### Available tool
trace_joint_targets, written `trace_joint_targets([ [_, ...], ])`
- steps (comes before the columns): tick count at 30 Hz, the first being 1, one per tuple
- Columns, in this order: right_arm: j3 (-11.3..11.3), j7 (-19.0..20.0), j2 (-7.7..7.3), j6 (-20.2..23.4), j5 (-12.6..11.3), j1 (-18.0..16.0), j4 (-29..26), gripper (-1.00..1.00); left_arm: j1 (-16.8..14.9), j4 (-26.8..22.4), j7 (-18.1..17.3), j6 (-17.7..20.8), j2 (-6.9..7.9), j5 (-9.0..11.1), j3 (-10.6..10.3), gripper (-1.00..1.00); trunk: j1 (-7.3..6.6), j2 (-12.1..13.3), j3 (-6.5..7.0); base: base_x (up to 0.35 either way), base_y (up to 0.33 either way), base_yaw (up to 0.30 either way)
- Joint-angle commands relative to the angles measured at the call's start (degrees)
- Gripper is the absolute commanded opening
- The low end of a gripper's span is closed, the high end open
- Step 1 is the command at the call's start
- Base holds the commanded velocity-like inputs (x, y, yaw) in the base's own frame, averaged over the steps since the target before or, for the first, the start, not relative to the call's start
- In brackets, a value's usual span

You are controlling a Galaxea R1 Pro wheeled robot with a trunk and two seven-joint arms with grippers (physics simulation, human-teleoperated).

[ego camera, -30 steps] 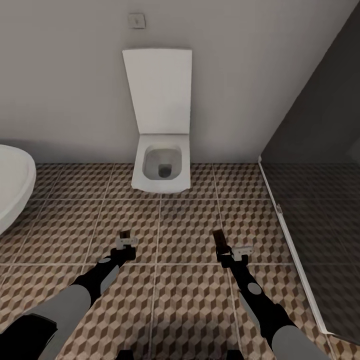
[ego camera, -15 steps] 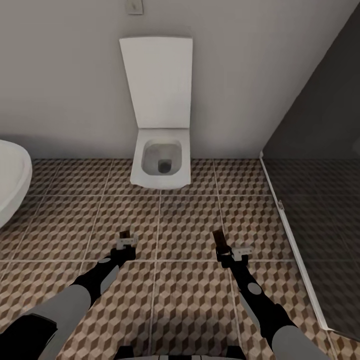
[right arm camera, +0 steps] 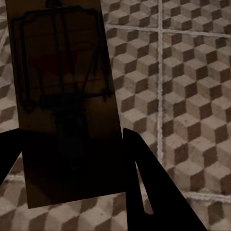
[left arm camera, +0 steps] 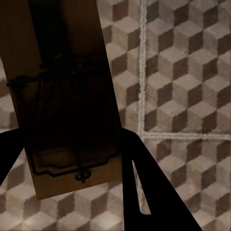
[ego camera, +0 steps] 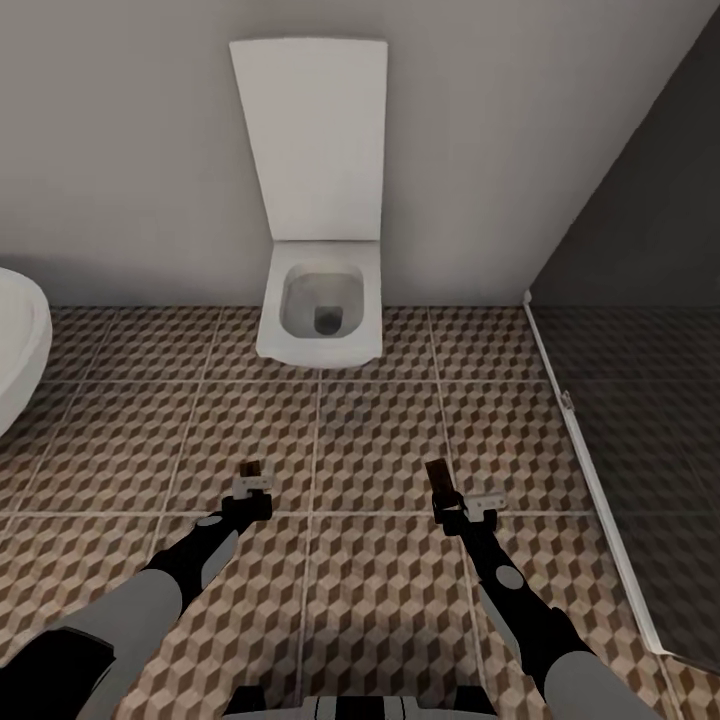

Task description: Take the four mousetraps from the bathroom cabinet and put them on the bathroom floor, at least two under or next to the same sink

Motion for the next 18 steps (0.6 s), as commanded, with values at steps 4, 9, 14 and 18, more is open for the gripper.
trace_joint_targets([
  [4,0.35,-0.12,-0.07,-0.18,-0.44,-0.06,0.03,-1.00,-0.03,0.01,-0.13,-0.09,0.03,0.42,-0.33,-1.00,0.88,-1.63,-1.11,0.000,0.000,0.000],
  [9,0.31,-0.12,-0.07,-0.18,-0.43,-0.02,0.03,-1.00,-0.03,0.01,-0.13,-0.07,0.03,0.42,-0.33,-1.00,1.98,-3.64,-2.46,0.000,0.000,0.000],
  [14,0.27,-0.12,-0.07,-0.18,-0.43,-0.03,0.03,-1.00,-0.03,0.01,-0.13,-0.07,0.03,0.42,-0.33,-1.00,3.08,-5.64,-3.81,0.000,0.000,0.000],
  [18,0.32,-0.12,-0.07,-0.18,-0.44,-0.03,0.03,-1.00,-0.03,0.01,-0.13,-0.08,0.03,0.42,-0.33,-1.00,3.95,-7.25,-4.89,0.000,0.000,0.000],
])
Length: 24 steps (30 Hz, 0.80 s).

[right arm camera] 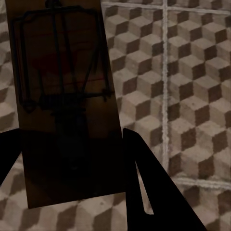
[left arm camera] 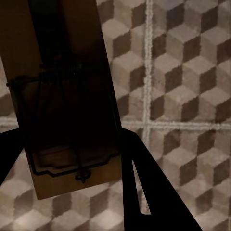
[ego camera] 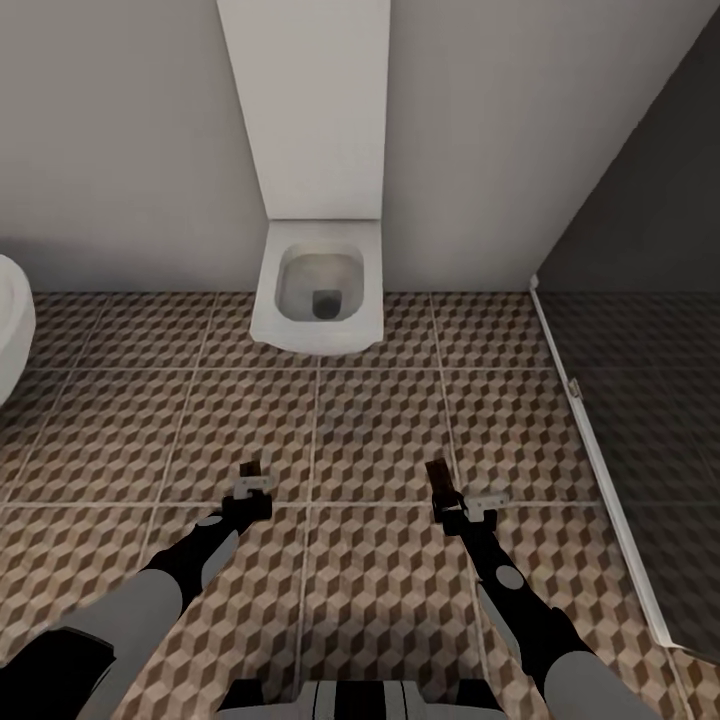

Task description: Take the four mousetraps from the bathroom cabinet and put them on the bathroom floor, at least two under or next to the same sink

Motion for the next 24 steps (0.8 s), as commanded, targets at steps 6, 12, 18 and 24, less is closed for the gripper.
trace_joint_targets([
  [6,0.36,-0.12,-0.11,-0.18,-0.44,-0.05,0.03,-1.00,-0.03,0.01,-0.13,-0.11,0.04,0.41,-0.33,-1.00,1.32,-2.43,-1.65,0.000,0.000,0.000],
  [12,0.34,-0.12,-0.12,-0.18,-0.44,-0.03,0.03,-1.00,-0.03,0.01,-0.13,-0.09,0.04,0.41,-0.33,-1.00,2.64,-4.84,-3.27,0.000,0.000,0.000],
  [18,0.37,-0.12,-0.09,-0.18,-0.44,-0.04,0.03,-1.00,-0.03,0.01,-0.13,-0.10,0.04,0.41,-0.33,-1.00,3.95,-7.24,-4.89,0.000,0.000,0.000],
  [24,0.31,-0.12,-0.13,-0.18,-0.44,-0.02,0.03,-1.00,-0.03,0.01,-0.13,-0.10,0.04,0.41,-0.33,-1.00,5.27,-9.65,-6.51,0.000,0.000,0.000],
])
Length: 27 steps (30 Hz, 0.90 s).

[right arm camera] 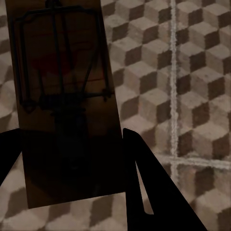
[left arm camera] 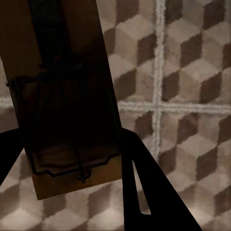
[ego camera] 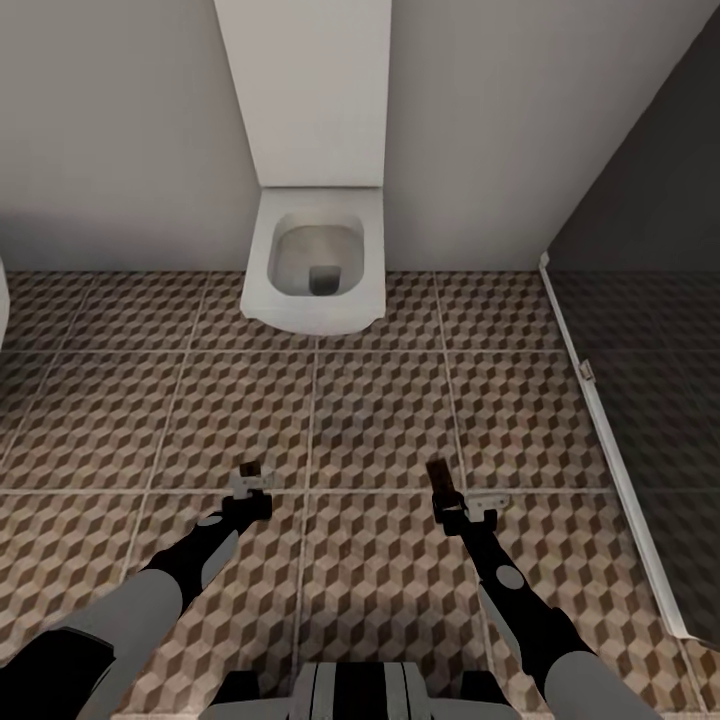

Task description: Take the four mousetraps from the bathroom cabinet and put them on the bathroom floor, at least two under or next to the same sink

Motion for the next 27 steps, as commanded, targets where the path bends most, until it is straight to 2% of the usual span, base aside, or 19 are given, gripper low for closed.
trace_joint_targets([
  [1,0.37,-0.12,-0.06,-0.18,-0.44,-0.05,0.03,-1.00,-0.03,0.01,-0.13,-0.09,0.04,0.42,-0.33,-1.00,0.22,-0.43,-0.30,0.000,0.000,0.000],
  [6,0.38,-0.12,-0.07,-0.18,-0.44,-0.06,0.03,-1.00,-0.03,0.01,-0.13,-0.11,0.04,0.42,-0.33,-1.00,1.32,-2.43,-1.65,0.000,0.000,0.000],
  [12,0.42,-0.09,-0.09,-0.26,-0.42,-0.04,0.03,-1.00,-0.03,-0.02,-0.13,-0.15,0.11,0.42,-0.33,-1.00,1.32,-2.43,-2.18,0.000,0.000,0.000],
  [27,0.42,-0.14,-0.26,-0.44,-0.33,-0.03,0.03,-1.00,-0.03,0.09,-0.13,-0.16,0.13,0.42,-0.33,-1.00,1.32,-2.43,-2.33,0.000,0.000,0.000],
])
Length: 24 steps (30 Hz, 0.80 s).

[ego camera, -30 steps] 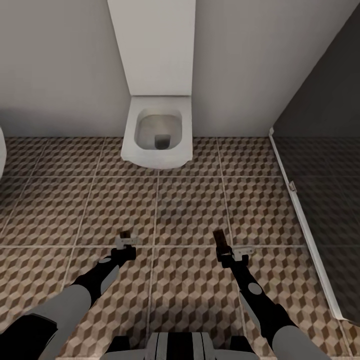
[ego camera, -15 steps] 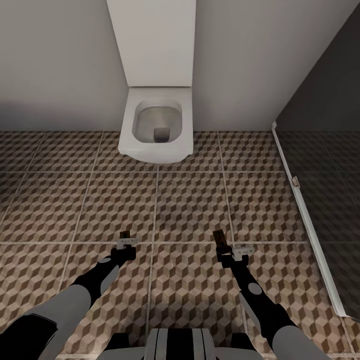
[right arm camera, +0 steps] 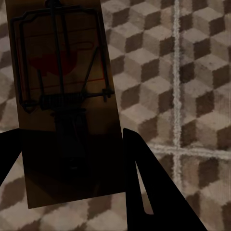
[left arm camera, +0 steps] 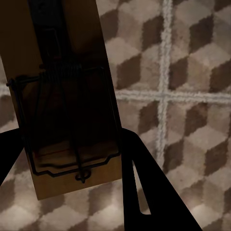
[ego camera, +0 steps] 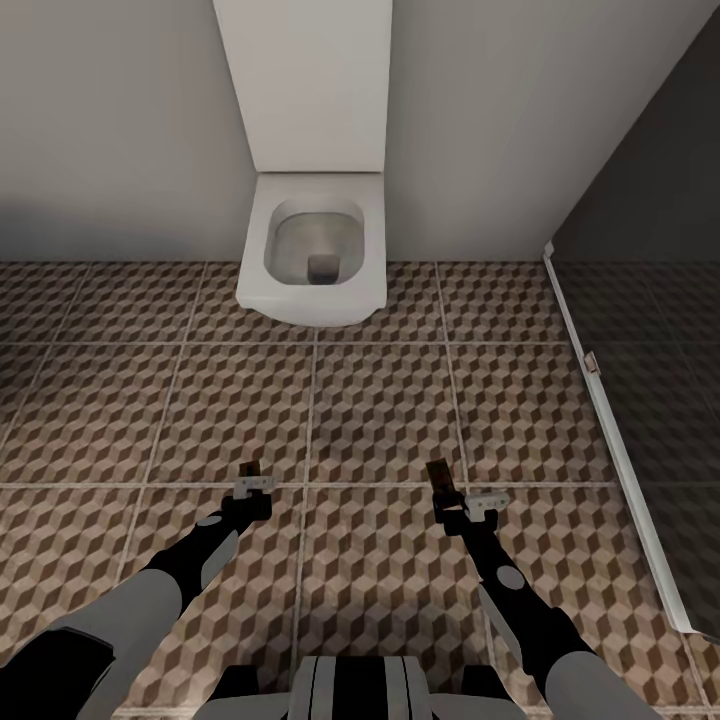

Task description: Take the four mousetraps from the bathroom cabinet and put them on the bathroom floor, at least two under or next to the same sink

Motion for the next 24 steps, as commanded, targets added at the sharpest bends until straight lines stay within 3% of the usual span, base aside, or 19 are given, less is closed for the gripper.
trace_joint_targets([
  [1,0.36,-0.15,-0.06,-0.18,-0.40,-0.03,0.05,-1.00,-0.03,0.02,-0.13,-0.10,0.04,0.42,-0.33,-1.00,0.00,-0.01,-0.02,0.000,0.000,0.000],
  [7,0.08,-0.19,0.20,2.48,-0.43,-0.08,-0.19,-1.00,-0.03,-0.19,-0.13,-0.10,0.04,0.36,-0.28,-1.00,0.00,-0.01,-0.02,0.000,0.000,0.000],
  [9,0.04,-0.17,0.23,5.95,-0.46,-0.10,-2.25,-1.00,-0.03,-0.24,-0.13,-0.10,0.06,0.35,-0.26,-1.00,0.00,-0.01,-0.02,0.000,0.000,0.000],
  [12,0.01,0.16,0.32,15.21,-0.56,-0.11,-8.32,-1.00,-0.03,-0.24,-0.13,-0.05,0.06,0.34,-0.25,-1.00,0.00,-0.01,-0.02,0.026,0.000,0.000],
  [14,0.00,0.26,0.37,18.31,-0.60,-0.12,-10.63,-1.00,-0.03,-0.27,-0.13,-0.03,0.06,0.34,-0.19,-1.00,0.00,-0.01,-0.02,0.123,0.000,0.000],
  [24,0.11,0.34,0.44,20.07,-0.65,-0.12,-12.42,-1.00,-0.03,-0.79,-0.07,0.63,0.04,0.33,-0.14,-1.00,0.00,-0.01,-0.02,0.297,0.001,0.000],
])
